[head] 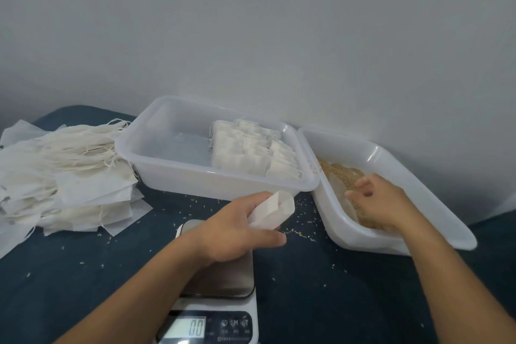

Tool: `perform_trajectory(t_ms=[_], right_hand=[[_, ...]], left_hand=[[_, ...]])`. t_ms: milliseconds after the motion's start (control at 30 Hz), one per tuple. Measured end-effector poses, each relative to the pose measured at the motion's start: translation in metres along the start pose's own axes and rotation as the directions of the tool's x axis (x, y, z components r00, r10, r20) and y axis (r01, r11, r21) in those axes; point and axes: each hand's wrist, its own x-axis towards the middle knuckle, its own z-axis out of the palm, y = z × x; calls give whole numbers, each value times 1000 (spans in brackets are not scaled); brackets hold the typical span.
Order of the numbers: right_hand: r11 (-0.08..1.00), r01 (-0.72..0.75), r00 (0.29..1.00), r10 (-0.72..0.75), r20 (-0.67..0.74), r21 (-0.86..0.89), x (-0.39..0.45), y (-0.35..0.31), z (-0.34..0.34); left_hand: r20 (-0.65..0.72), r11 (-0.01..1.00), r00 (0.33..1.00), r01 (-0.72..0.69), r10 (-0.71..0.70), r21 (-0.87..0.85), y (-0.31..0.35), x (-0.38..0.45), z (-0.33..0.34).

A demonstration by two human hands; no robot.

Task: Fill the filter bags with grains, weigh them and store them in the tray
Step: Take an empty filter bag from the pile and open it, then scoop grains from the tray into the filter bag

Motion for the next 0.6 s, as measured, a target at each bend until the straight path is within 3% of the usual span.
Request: perform_trajectory(t_ms=[100,267,400,600], right_hand=[[997,-5,991,15,131,-72,9,-4,9],[973,-15,995,37,89,-230,17,-14,18],[927,-84,979,144,141,-365,15,-18,17],[952,-75,994,94,50,-298,18,-12,11]], left_hand=[[-31,999,999,-31,32,30,-3,2,2],[-93,998,994,-57,57,1,-6,2,3],[-56,992,998,-18,12,-123,-5,2,8],[-9,986,1000,16,-18,-169,-4,0,10]])
